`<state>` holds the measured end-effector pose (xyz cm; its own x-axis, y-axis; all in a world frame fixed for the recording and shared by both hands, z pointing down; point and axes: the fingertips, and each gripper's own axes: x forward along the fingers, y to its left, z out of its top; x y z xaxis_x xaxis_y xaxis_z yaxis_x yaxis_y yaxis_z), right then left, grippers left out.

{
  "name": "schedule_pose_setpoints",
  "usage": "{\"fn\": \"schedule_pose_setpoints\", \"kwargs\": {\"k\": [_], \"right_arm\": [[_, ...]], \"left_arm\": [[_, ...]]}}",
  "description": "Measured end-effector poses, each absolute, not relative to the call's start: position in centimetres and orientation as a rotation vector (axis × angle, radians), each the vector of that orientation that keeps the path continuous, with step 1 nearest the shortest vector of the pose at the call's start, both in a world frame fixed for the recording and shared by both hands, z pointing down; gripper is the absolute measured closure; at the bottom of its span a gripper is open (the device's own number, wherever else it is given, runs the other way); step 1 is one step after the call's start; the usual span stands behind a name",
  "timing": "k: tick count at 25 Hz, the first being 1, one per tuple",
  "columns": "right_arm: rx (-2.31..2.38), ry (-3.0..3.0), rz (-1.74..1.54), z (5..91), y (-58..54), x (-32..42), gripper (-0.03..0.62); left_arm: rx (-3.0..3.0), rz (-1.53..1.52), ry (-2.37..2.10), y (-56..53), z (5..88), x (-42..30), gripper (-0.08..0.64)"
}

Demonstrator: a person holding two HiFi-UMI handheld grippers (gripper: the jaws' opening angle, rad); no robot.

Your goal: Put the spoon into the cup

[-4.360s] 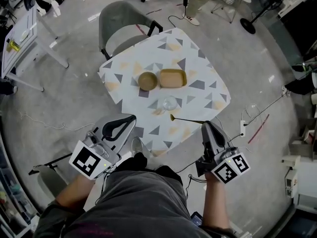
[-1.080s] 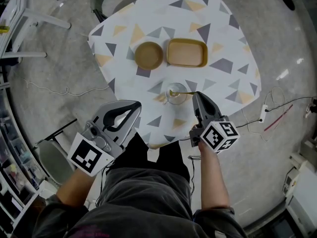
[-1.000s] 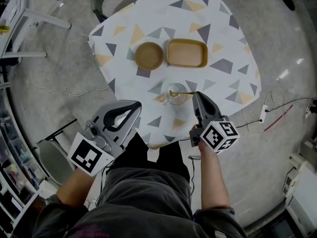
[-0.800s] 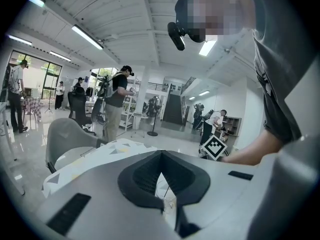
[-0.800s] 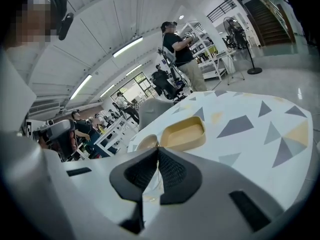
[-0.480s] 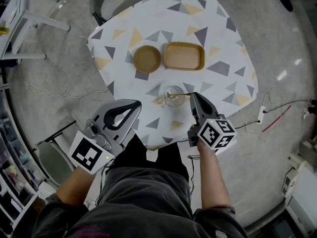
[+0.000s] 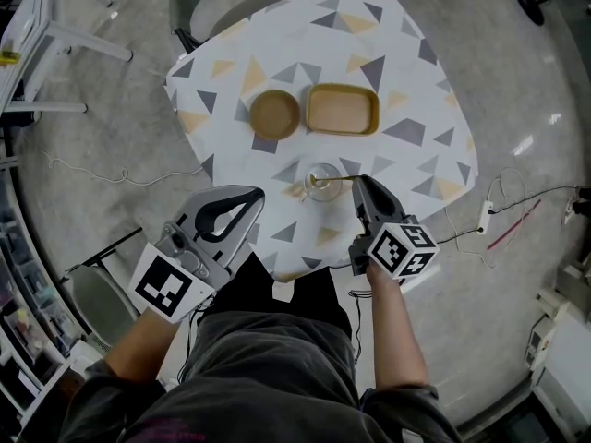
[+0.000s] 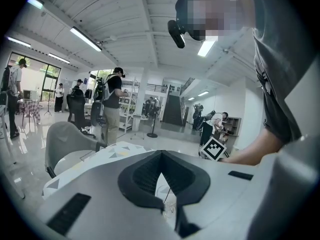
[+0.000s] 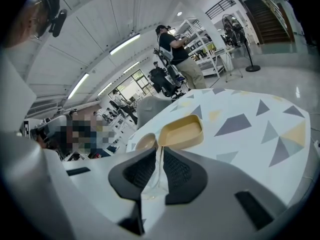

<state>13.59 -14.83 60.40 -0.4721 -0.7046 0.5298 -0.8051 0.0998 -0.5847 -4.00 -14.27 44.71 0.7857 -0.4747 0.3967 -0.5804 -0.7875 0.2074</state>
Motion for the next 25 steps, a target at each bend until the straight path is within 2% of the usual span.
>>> {"fn": "schedule_pose_setpoints", "kwargs": {"k": [10, 25], "right_arm": [[1.615, -2.257, 1.294, 58.0, -14.5, 15.4, 0.525], [1.709, -2.374, 1.073, 48.5, -13.5, 17.0, 0.53]], "left_arm": [[2.694, 0.433, -0.82, -14.2, 42.8, -3.7, 0.545], [2.773, 0.352, -0.854, -13.1, 37.4, -3.9, 0.545]]}}
